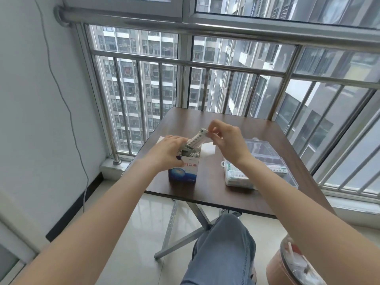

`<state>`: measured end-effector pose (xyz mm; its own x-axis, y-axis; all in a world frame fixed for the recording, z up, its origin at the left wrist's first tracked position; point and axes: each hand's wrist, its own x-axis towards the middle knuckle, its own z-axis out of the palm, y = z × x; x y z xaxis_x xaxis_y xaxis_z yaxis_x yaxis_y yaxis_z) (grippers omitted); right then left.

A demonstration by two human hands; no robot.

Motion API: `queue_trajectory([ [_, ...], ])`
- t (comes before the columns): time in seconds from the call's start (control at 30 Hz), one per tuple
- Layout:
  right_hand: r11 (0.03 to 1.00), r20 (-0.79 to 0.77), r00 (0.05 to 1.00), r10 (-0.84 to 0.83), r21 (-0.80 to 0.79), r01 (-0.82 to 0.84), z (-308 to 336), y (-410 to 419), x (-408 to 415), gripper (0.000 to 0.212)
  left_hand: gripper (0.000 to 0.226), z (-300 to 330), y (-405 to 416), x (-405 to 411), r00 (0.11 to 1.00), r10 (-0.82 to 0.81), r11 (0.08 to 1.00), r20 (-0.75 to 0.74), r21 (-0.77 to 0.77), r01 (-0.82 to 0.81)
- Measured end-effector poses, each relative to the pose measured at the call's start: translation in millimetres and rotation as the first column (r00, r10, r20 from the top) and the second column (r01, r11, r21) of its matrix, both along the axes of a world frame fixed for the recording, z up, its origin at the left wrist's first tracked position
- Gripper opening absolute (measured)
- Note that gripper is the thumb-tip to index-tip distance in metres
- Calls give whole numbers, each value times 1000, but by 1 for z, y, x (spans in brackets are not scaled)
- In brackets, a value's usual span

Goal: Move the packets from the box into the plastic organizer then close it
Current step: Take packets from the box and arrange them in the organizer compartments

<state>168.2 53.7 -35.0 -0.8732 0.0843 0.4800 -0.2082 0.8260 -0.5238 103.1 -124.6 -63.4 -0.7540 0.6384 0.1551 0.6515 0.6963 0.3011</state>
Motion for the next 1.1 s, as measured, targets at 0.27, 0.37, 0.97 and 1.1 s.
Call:
queue_trajectory([
  [0.27, 879, 41, 995, 87, -473, -57, 8, 34, 27, 17, 57, 22, 37, 19, 991, -77, 903, 106, 430, 25],
  [0.37, 828, 42, 992, 121, -555, -78, 9, 44, 42, 16, 38, 28, 59, 32, 971, -139, 915, 195, 400, 51],
  [0.97, 634, 149, 986, 72, -770, 70, -19, 109, 59, 22, 11, -1, 137, 50, 698, -424, 603, 577, 755, -258],
  [1.1, 614, 159, 986, 55, -784, 93, -25, 114, 55, 24, 16, -2, 142, 46, 685, -417, 603, 598, 745, -283],
])
